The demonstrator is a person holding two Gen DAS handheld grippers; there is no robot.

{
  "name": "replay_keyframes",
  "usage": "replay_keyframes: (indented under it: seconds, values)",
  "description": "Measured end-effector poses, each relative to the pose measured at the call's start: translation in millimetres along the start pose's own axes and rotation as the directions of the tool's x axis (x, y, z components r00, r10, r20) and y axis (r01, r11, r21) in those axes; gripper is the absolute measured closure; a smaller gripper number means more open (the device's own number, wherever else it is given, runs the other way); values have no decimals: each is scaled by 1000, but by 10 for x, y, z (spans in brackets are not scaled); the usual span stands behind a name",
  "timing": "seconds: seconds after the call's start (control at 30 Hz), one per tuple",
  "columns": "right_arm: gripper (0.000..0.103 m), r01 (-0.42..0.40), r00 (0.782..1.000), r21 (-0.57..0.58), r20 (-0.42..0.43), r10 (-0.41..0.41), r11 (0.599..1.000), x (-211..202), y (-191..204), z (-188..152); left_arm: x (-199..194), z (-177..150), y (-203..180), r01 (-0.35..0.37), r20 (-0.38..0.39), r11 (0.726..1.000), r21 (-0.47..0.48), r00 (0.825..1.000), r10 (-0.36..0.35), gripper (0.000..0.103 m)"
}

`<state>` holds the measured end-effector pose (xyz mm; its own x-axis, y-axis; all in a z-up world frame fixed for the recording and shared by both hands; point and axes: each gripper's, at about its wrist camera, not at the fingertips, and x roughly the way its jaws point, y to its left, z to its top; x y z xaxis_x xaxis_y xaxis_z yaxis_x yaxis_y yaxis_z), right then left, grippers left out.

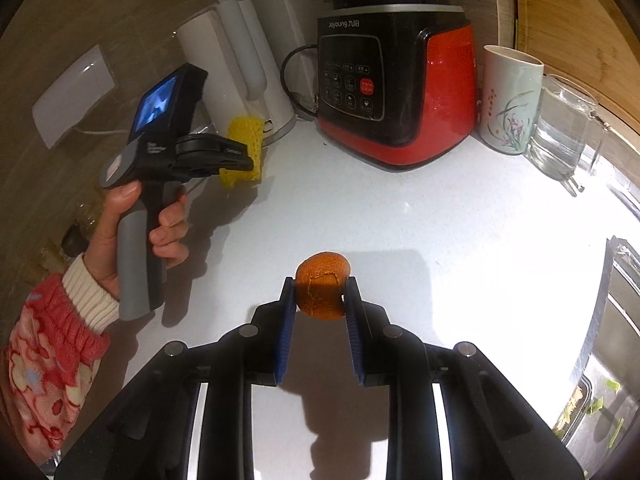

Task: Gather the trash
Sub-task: 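Grasp the yellow foam net with the left tool while the right tool grasps the small orange peel, then carry the foam net and orange peel over the green basket with both tools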

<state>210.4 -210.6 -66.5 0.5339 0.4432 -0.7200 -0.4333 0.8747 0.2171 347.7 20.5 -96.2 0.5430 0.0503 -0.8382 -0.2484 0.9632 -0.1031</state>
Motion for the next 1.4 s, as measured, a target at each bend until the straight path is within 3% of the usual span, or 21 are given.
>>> replay_keyframes:
  seconds: [0.23, 0.7, 0.87, 1.1, 1.4]
  values:
    - [78, -17, 1000, -37, 5, 17, 999, -558, 124, -433, -946, -718, -37, 30, 50, 999, 21, 998, -31, 82]
    - [76, -60, 998, -117, -26, 58, 991, -1910, 388, -1768, -2740, -2676, -279, 7, 70, 999, 41, 997, -10, 82]
    - [76, -81, 996, -141, -57, 74, 987, -2214, 471, -2289, -2993, -3308, -350, 6, 36, 998, 57, 999, -8, 81]
    - [76, -91, 992, -143, -97, 77, 985, -2415, 507, -2777, -2941, -4022, -430, 32, -66, 997, 69, 997, -27, 81]
    - [76, -73, 991, -115, -118, 59, 991, -2472, 454, -3002, -2741, -4387, -519, 42, -127, 995, 93, 992, -30, 81]
